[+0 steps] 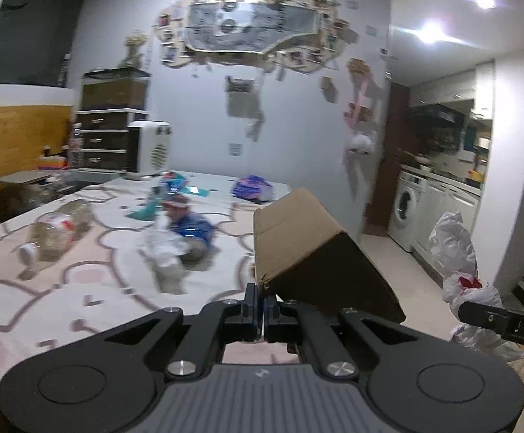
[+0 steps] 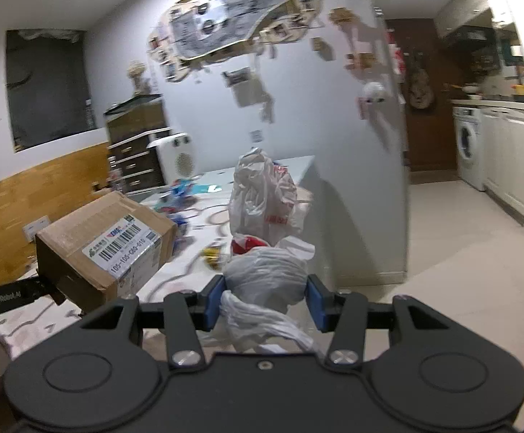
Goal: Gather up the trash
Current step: 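Carry the box and bags with both tools over the yellow wastebasket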
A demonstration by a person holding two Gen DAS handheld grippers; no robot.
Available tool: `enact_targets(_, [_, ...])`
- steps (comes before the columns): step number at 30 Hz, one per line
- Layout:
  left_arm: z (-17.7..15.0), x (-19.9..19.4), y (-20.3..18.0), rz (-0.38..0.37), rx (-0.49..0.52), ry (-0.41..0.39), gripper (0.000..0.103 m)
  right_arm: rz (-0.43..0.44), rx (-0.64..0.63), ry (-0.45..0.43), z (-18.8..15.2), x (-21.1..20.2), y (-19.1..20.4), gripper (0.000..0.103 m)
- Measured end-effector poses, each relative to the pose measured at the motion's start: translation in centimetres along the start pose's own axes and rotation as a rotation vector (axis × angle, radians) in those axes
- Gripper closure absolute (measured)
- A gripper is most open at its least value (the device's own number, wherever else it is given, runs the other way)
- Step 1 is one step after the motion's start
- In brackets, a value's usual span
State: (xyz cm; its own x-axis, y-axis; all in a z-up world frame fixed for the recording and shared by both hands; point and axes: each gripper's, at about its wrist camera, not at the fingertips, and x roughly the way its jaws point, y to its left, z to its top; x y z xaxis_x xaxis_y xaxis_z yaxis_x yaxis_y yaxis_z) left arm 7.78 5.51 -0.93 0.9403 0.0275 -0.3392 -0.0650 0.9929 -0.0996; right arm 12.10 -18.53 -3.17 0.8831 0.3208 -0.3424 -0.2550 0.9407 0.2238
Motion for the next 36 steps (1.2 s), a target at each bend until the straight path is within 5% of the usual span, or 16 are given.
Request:
enact_targets(22, [-5.9, 9.6, -14.8, -0.235, 0.124, 0.208, 0.101, -0.258, 0.117, 0.094, -3.8, -0.6, -13.8, 0.054])
enact_targets(36, [-13.9, 22.9, -20.7, -0.16, 0.131, 0.422, 0.101, -0.334, 0.267, 0.227, -8.9, 8.4, -21.5, 0.054])
